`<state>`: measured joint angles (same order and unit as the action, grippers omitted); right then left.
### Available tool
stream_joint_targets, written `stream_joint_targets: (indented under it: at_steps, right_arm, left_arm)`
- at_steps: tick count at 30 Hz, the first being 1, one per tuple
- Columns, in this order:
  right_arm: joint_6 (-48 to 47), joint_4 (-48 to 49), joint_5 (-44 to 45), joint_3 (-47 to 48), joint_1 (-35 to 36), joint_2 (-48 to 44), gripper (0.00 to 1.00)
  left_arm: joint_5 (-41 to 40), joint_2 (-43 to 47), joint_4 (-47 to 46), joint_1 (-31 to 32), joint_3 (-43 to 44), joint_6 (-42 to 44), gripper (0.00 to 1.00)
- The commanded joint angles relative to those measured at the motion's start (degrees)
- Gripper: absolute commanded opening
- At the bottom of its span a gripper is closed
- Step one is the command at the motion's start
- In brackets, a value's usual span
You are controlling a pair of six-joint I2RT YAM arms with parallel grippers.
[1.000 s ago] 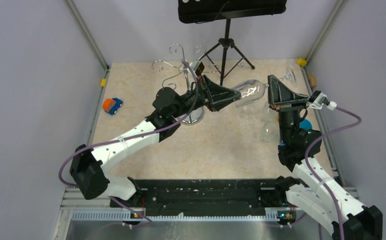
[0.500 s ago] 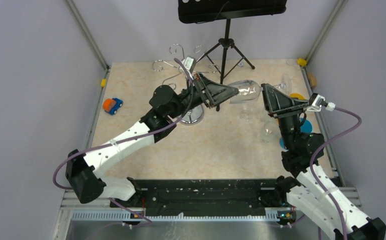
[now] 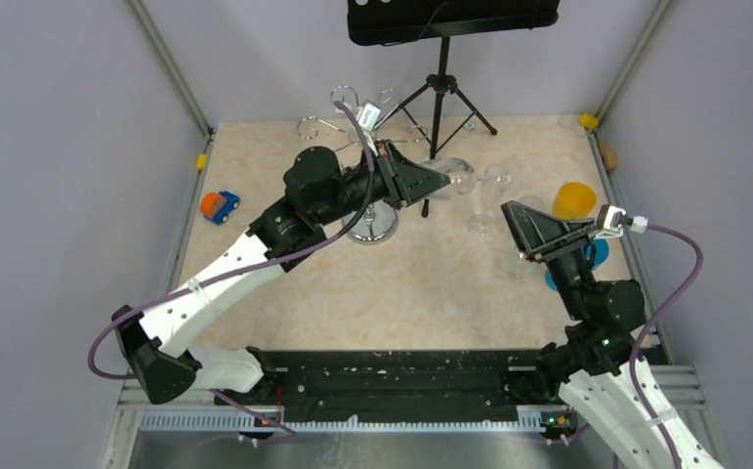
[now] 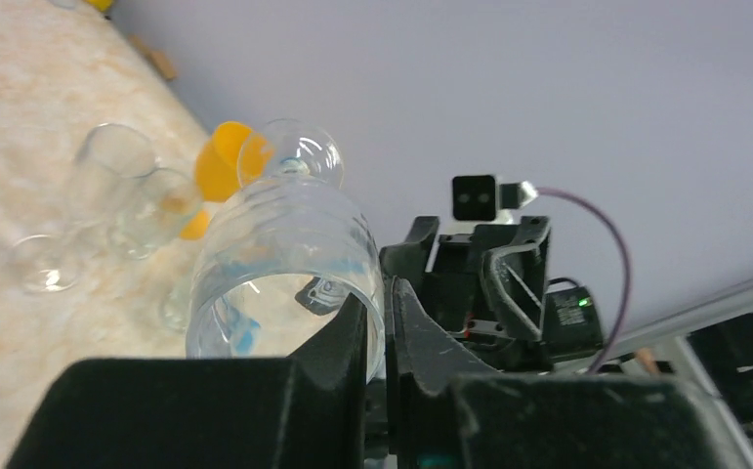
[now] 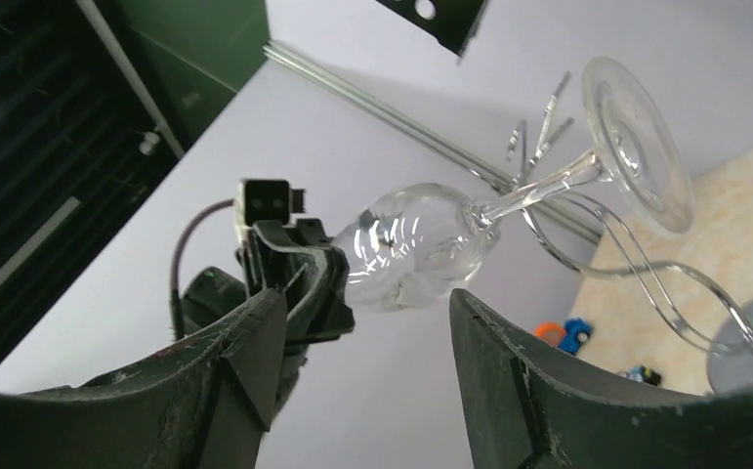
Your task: Take the wine glass off the wine glass rack
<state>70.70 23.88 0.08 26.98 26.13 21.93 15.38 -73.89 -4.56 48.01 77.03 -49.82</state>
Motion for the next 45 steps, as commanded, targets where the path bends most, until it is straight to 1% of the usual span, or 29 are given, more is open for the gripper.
stream_joint_targets:
  at_steps: [1, 4, 5, 10, 12, 16, 18, 20, 24, 25, 28, 33, 38, 45]
  right_arm:
    - [-1.1, -16.7, -3.7, 2.7, 0.6, -4.3, 0.63]
    - [-2.0, -23.4, -3.0, 3.4, 0.6, -8.5, 0.63]
    - [-2.8, -27.1, -2.7, 4.0, 0.6, -9.7, 0.63]
    - [-10.1, -31.9, -5.1, 9.2, 0.6, -12.1, 0.63]
    - [-12.1, -34.2, -4.5, 11.5, 0.6, -11.9, 0.63]
    - [-16.5, -40.9, 0.0, 16.8, 0.6, -11.9, 0.63]
    - [-19.7, -44.7, 4.2, 19.9, 0.6, -12.2, 0.62]
    - [-22.1, -47.9, 7.9, 22.3, 0.6, -12.8, 0.62]
    - [-24.4, -51.7, 13.7, 24.6, 0.6, -14.9, 0.6]
    - [-24.5, -52.3, 14.3, 24.8, 0.6, -15.2, 0.6]
    - [-24.0, -53.4, 16.0, 25.0, 0.6, -16.4, 0.59]
    - [-23.8, -53.7, 16.6, 26.3, 0.6, -16.7, 0.58]
    - [-24.4, -54.1, 17.7, 27.4, 0.6, -16.7, 0.57]
    - [-24.1, -54.7, 17.9, 27.3, 0.6, -16.8, 0.56]
  left_arm:
    - [-0.9, 0.9, 10.8, -0.2, 5.8, 13.5, 0.0]
    - [-1.4, -0.5, 17.4, -0.1, 8.4, 18.7, 0.0]
    - [-1.7, -1.1, 20.0, -0.1, 9.3, 20.8, 0.0]
    - [-2.5, -6.6, 28.3, 0.4, 14.4, 28.6, 0.0]
    - [-3.2, -10.1, 33.1, 1.1, 19.1, 31.9, 0.0]
    - [-7.7, -18.4, 44.3, 4.4, 28.8, 38.6, 0.0]
    - [-9.5, -22.4, 47.7, 6.3, 32.2, 40.7, 0.0]
    - [-9.6, -26.8, 50.0, 7.5, 35.4, 42.0, 0.0]
    - [-11.1, -37.1, 57.4, 9.6, 45.1, 45.3, 0.0]
    - [-11.4, -38.4, 58.5, 10.0, 47.0, 45.8, 0.0]
    - [-13.1, -42.0, 58.2, 11.6, 48.8, 48.6, 0.0]
    - [-12.6, -45.4, 58.2, 12.4, 50.0, 51.9, 0.0]
    - [-10.1, -46.6, 58.1, 13.7, 50.0, 56.2, 0.0]
    - [-9.9, -48.3, 58.4, 15.1, 50.2, 61.7, 0.0]
